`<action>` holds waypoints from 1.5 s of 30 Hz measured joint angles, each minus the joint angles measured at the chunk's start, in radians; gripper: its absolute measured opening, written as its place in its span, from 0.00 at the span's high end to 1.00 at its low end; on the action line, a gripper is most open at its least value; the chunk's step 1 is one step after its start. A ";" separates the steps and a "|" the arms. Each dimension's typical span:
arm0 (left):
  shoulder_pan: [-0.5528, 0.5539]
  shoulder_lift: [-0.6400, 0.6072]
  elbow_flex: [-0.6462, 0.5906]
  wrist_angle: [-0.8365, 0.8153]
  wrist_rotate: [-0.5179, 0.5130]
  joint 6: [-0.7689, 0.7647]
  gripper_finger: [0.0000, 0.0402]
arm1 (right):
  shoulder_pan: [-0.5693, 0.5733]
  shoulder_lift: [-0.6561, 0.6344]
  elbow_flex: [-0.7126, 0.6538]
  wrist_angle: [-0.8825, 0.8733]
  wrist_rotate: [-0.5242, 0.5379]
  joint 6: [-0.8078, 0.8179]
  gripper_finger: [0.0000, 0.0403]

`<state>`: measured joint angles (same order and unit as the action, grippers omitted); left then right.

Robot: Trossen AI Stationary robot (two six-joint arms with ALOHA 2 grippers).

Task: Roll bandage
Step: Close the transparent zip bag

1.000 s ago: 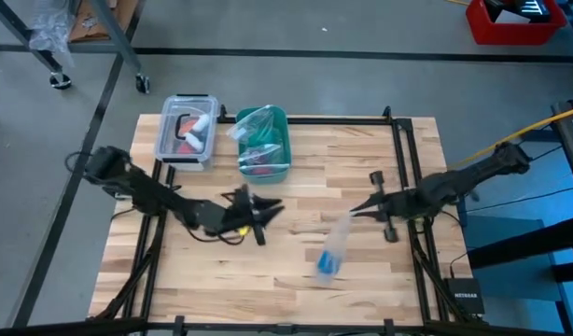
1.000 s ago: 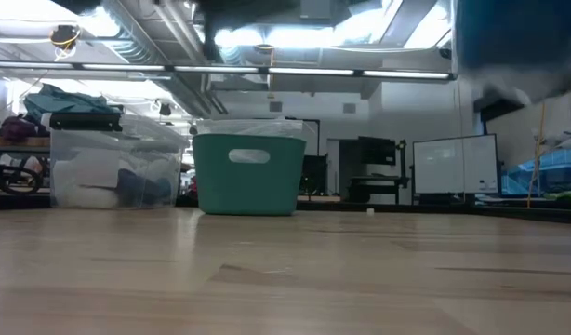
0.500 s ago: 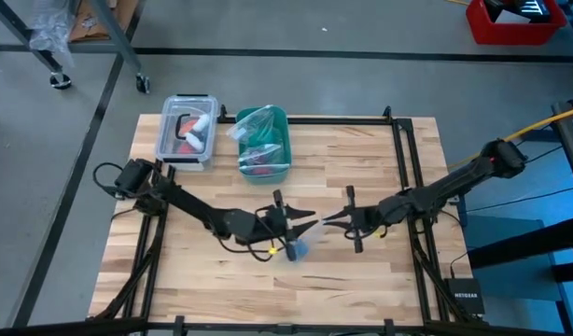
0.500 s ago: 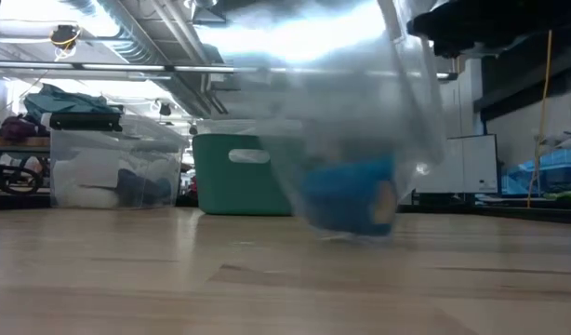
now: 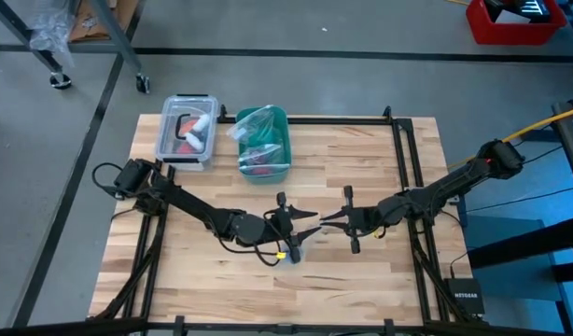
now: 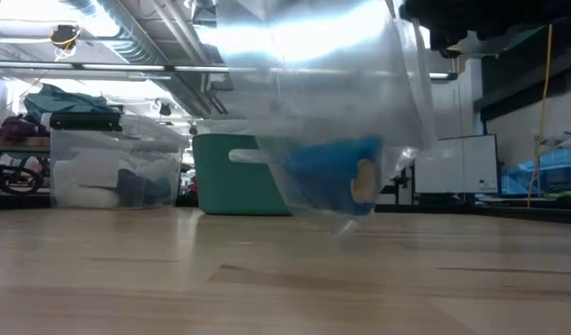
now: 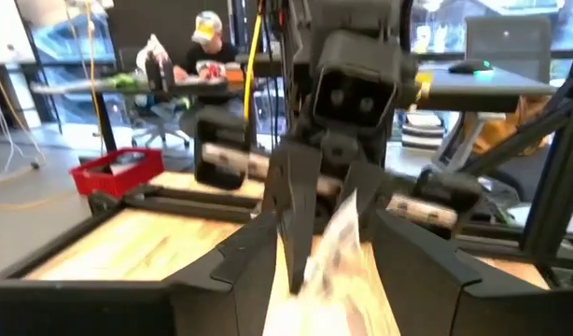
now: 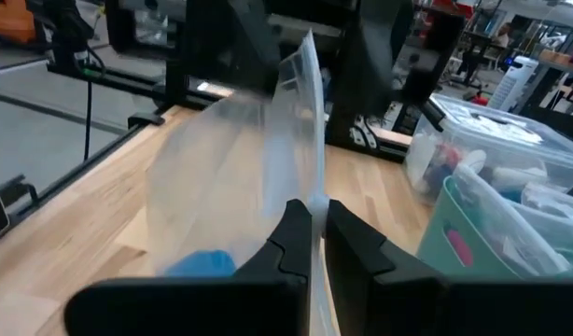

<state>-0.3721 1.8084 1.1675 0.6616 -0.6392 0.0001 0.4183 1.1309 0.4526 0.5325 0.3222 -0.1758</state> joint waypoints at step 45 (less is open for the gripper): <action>0.003 0.000 0.001 0.192 0.052 0.087 1.00 | 0.000 0.001 0.000 0.027 -0.037 -0.004 0.95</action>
<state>-0.3687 1.8080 1.1687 0.8540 -0.5867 0.0871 0.4185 1.1319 0.4522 0.5598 0.2855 -0.1793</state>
